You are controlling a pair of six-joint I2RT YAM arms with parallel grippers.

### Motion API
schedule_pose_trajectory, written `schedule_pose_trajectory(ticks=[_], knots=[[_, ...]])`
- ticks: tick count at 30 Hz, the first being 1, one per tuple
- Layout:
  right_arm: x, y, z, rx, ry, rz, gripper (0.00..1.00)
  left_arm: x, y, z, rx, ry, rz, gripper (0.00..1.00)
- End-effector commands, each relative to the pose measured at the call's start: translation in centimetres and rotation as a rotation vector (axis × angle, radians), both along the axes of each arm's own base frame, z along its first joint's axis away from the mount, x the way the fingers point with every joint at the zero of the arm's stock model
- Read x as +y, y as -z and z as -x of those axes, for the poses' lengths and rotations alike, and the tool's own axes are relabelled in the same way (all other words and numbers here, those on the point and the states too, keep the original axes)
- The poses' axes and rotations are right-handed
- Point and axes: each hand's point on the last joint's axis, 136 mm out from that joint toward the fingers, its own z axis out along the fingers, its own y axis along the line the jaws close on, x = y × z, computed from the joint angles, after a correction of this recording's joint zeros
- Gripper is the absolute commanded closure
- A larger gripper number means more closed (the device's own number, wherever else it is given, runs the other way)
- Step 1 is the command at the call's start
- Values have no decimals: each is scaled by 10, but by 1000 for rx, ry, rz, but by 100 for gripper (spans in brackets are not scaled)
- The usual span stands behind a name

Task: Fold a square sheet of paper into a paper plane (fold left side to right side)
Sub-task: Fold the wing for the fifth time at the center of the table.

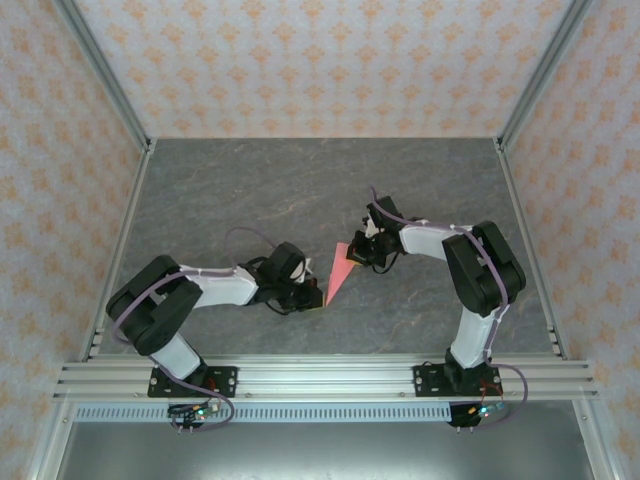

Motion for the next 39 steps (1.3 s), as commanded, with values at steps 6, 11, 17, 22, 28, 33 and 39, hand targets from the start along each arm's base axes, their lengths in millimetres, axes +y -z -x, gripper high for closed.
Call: schedule_pose_trajectory(ticks=[6,11,17,22,28,33,39], knots=[[-33,42,20,100,35,183,97,-14,-46,-28,-75,44,69,100],[-33,42,20,99,35,181,98,-36,-40,-40,-70,88,85,99],[-33,41,20,100,34,180,98,-58,-28,-50,-64,124,69,100],[-33,41,21,103,32,181,98,-55,-18,-53,-59,122,25,100],[-34,42,22,106,32,188,98,-44,7,-45,-21,115,-28,100],[-36,42,22,110,32,198,98,-34,20,-35,8,118,-61,100],[-38,43,23,114,30,211,97,-17,33,-13,50,114,-91,100]])
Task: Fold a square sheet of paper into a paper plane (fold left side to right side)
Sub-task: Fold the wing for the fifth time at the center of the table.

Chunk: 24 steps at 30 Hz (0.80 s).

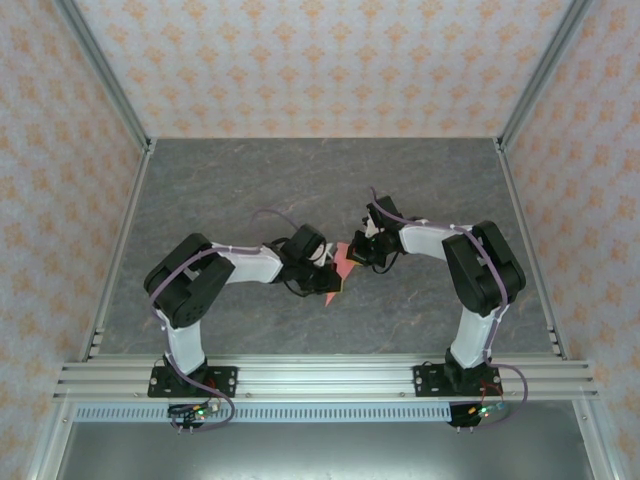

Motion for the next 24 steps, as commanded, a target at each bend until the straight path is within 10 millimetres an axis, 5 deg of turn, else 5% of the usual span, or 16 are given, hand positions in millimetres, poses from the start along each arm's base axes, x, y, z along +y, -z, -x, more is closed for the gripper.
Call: schedule_pose_trajectory(ticks=[1,13,24], knots=[[-38,44,23,115,34,209,98,31,27,32,85,-2,-115,100],[-37,42,22,115,29,206,98,55,31,74,124,17,-168,100],[-24,27,11,66,18,135,97,67,17,77,88,-17,-176,100]])
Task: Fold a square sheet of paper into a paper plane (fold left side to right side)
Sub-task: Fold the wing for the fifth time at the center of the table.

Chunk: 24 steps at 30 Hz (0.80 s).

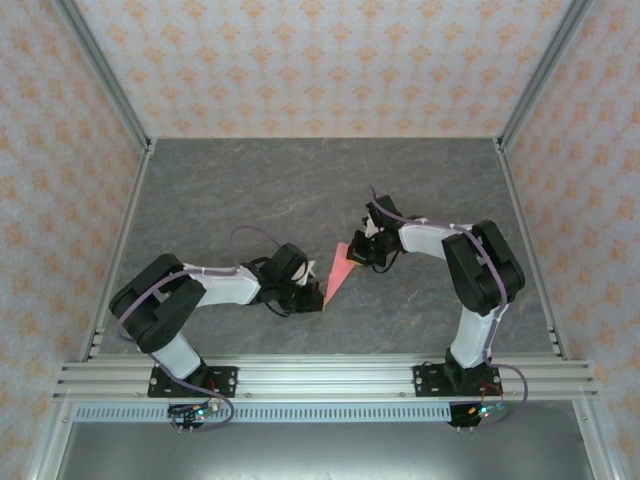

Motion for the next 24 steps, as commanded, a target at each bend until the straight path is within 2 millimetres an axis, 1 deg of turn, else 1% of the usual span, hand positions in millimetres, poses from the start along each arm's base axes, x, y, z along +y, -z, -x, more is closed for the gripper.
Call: schedule_pose_trajectory(ticks=[1,4,7,9,11,13,14,15,17,21,23,24], knots=[[-21,21,7,34,18,119,97,25,10,22,59,-10,-127,100],[-17,-3,-5,-28,10,107,93,26,-11,9,-22,-22,-130,99],[-21,-35,-17,-112,19,127,83,32,-35,-7,-132,-62,-151,96],[-25,-57,-21,-163,30,141,75,44,-49,-19,-214,-109,-200,95],[-31,-78,-23,-209,48,158,66,62,-66,-34,-310,-172,-274,95],[-40,-92,-20,-240,67,201,58,78,-84,-47,-406,-247,-324,93],[-45,-98,-18,-256,79,238,54,87,-94,-53,-456,-291,-343,91],[-49,-100,-14,-258,85,270,50,95,-102,-58,-495,-331,-358,88],[-56,-104,-5,-265,96,344,42,110,-124,-68,-584,-422,-371,79],[-47,-103,11,-272,89,448,32,133,-154,-76,-706,-546,-385,61],[-40,-99,15,-283,84,515,25,146,-162,-77,-741,-597,-404,55],[-37,-96,17,-285,80,540,24,151,-165,-77,-752,-614,-407,54]])
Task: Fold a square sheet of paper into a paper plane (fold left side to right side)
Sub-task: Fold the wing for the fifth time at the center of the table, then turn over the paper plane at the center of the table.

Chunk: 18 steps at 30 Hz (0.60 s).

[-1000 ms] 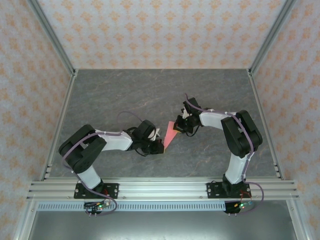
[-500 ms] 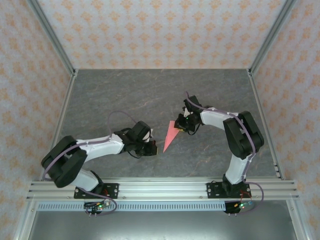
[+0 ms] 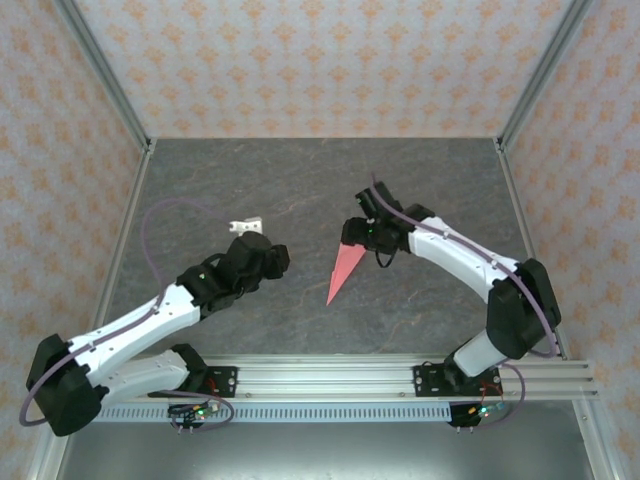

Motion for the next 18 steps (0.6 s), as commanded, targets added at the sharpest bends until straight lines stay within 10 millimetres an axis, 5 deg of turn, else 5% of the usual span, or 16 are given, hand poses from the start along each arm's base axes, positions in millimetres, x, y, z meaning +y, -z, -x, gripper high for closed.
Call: schedule_pose_trajectory(ticks=[1,9,18], knots=[[-12,13,6,1,71,187,23,37,-11,-5,-85,-146,-91,52],[24,44,6,29,34,289,25,55,-9,7,-101,-182,-86,47],[18,62,17,78,58,311,67,66,-11,12,-120,-207,-89,44]])
